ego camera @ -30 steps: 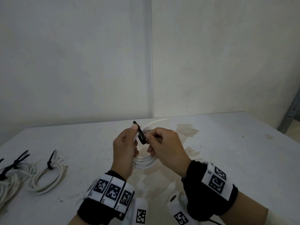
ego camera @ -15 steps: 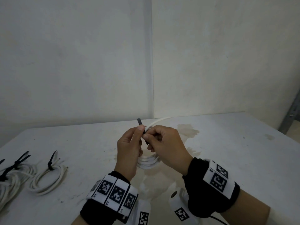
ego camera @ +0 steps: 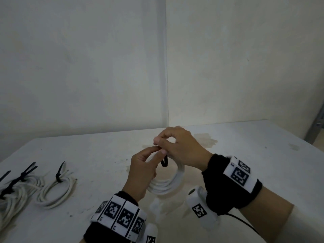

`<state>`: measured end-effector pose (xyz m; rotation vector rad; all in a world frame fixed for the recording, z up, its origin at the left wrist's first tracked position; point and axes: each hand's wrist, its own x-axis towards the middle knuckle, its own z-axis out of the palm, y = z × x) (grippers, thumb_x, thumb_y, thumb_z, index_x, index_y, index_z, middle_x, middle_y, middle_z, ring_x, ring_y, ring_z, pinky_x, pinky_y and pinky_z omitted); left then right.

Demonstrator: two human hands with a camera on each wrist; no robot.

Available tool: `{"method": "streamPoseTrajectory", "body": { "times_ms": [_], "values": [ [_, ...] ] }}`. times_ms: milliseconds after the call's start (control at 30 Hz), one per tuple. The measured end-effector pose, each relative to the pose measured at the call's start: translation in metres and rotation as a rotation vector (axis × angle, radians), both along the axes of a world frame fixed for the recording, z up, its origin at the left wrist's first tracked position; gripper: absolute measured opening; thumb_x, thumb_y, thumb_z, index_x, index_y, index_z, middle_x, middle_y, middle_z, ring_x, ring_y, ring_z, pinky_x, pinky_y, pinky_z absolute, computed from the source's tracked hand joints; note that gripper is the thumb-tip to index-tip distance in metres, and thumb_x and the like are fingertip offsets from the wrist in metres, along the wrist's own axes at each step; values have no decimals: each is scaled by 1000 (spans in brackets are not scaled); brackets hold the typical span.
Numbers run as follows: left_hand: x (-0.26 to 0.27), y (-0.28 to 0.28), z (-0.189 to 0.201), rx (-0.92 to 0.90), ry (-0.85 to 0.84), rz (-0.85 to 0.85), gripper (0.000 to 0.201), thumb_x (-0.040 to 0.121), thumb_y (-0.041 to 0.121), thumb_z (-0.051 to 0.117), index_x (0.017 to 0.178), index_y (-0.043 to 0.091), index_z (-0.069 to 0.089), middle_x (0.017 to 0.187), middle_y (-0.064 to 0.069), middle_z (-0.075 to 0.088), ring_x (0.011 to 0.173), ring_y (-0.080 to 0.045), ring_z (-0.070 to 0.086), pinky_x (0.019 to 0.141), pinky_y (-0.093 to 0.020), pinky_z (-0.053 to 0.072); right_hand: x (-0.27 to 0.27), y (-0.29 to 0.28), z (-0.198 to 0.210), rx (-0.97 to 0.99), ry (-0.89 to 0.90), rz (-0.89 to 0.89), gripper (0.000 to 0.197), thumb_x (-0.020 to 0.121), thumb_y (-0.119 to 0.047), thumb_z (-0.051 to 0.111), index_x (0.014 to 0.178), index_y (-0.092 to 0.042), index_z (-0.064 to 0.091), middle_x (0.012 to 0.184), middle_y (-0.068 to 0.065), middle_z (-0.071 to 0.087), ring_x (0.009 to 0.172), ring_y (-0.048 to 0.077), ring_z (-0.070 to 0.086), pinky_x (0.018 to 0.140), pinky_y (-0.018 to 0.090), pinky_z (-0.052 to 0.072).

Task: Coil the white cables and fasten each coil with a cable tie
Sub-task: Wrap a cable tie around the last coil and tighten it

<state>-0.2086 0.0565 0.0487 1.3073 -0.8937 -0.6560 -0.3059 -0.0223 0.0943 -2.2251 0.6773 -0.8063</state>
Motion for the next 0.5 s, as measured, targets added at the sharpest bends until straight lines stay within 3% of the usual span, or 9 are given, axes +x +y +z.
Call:
{"method": "streamPoseTrajectory", "body": {
  "times_ms": [100,200,333,400,500],
  "values": [
    [0,2,-1,-5,50,18,13,85,19,59,78,20,70,38,9,41,38,-7,30,38,-18,29,-4,-8,9,101,-113,31,22,91,-18,56,71,-10,62,65,-4,62,63,6,58,70,24,48],
    [1,3,-3,-18,81,28,13,84,23,59,80,18,71,38,8,37,39,-8,29,39,-18,28,-7,-9,12,115,-72,82,17,90,-20,57,76,-11,62,70,-7,63,62,-3,57,65,12,46],
    [-2,2,1,-31,40,-11,13,86,20,58,81,18,71,38,8,41,38,-6,31,39,-18,31,-6,-4,1,106,-26,69,23,89,-28,58,67,-20,59,77,3,66,67,5,56,66,17,43],
    [-3,2,3,-23,21,-9,15,86,19,59,77,19,70,38,9,41,38,-5,31,40,-18,31,-6,-4,-2,68,-72,47,26,90,-22,58,64,-18,58,68,-1,61,58,0,51,60,14,41],
    [-6,-1,7,-11,-7,-11,22,88,18,57,70,17,69,38,12,42,38,-4,33,40,-16,30,-3,-5,-2,35,-139,-33,25,91,-18,55,68,-9,56,65,2,59,58,8,54,61,21,44]
  ]
}}
